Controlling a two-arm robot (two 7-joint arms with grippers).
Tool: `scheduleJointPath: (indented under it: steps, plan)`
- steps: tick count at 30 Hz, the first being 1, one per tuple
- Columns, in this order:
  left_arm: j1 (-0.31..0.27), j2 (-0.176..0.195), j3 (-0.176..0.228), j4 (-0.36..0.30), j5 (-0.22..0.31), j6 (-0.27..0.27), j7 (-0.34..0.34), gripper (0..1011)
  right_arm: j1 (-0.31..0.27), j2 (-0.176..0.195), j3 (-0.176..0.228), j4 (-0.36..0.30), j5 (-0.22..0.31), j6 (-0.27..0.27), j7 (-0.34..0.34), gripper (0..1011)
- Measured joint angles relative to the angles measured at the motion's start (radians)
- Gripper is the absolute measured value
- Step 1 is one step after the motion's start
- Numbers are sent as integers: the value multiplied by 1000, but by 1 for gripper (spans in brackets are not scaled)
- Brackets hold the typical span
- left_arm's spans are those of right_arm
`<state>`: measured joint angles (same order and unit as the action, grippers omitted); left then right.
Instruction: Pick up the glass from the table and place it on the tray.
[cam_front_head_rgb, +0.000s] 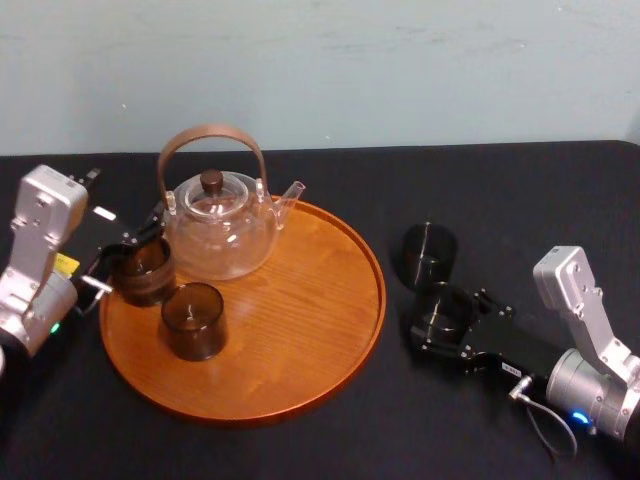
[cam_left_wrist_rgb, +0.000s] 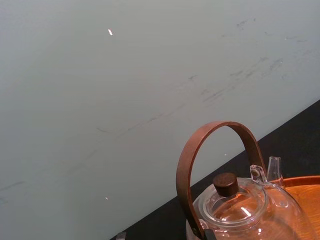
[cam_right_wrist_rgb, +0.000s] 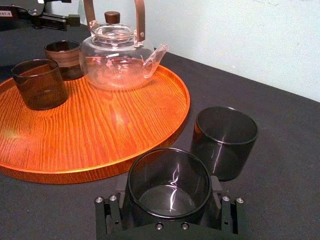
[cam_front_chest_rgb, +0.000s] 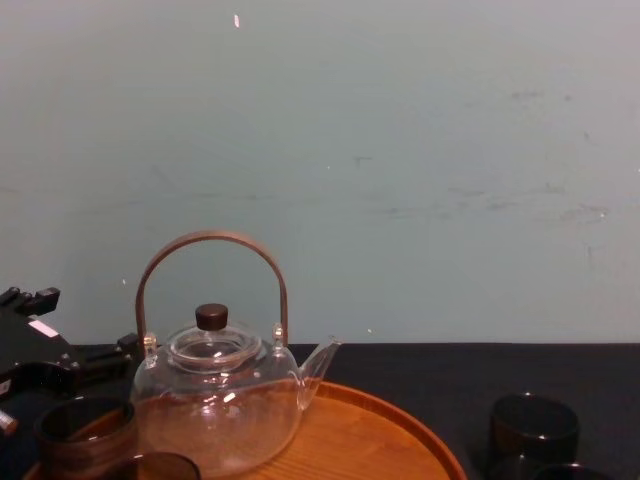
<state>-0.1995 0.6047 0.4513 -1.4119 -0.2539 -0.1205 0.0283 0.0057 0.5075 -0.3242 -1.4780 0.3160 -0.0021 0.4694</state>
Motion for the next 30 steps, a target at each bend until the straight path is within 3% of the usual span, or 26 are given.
scheduleJointPath:
  steps: [6,22,30]
  plan:
    - [0,0,0,0,0,0,0,1001,-1,0,0,0,0,-1,0,904]
    - [0,0,0,0,0,0,0,1001,-1,0,0,-1,0,-1,0,904]
    - [0,0,0,0,0,0,0,1001,-1,1,-10,-48,7,13,5,904]
